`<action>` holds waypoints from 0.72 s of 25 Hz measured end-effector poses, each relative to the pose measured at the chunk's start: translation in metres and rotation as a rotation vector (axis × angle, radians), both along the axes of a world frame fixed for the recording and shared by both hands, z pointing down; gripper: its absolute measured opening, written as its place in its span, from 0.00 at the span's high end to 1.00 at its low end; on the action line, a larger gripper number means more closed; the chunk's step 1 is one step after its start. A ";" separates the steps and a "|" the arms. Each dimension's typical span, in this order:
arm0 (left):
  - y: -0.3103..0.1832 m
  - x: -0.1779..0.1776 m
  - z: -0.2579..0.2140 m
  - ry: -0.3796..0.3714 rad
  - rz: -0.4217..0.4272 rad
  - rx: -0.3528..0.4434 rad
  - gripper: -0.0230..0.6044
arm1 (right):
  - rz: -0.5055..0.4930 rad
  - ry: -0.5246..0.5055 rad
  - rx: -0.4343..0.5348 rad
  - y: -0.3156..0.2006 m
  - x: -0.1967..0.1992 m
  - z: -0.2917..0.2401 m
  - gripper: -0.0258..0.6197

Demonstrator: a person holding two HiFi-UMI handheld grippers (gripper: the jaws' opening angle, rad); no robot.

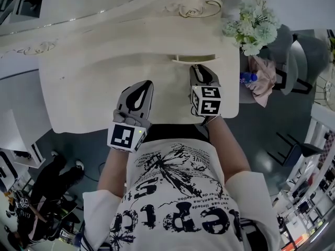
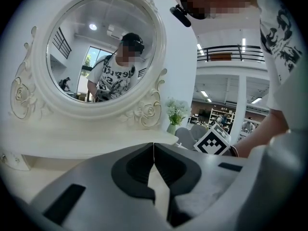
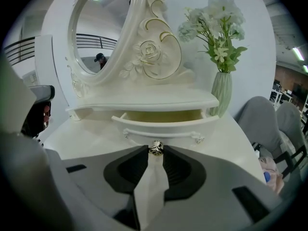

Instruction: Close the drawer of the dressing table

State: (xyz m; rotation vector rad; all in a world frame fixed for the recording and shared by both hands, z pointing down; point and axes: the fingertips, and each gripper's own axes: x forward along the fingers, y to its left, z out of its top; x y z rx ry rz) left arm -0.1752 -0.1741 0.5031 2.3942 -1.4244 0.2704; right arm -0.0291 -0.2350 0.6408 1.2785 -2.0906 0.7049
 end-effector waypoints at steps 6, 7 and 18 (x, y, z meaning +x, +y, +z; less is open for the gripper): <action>-0.007 -0.018 -0.002 -0.020 -0.028 0.005 0.93 | -0.001 0.010 0.010 -0.015 -0.003 0.001 0.80; -0.008 -0.020 -0.002 -0.026 -0.032 0.006 0.93 | 0.002 0.015 0.010 -0.018 -0.004 0.002 0.80; -0.010 -0.035 0.007 -0.029 -0.073 -0.013 0.93 | -0.014 0.015 0.049 -0.043 -0.010 -0.001 0.80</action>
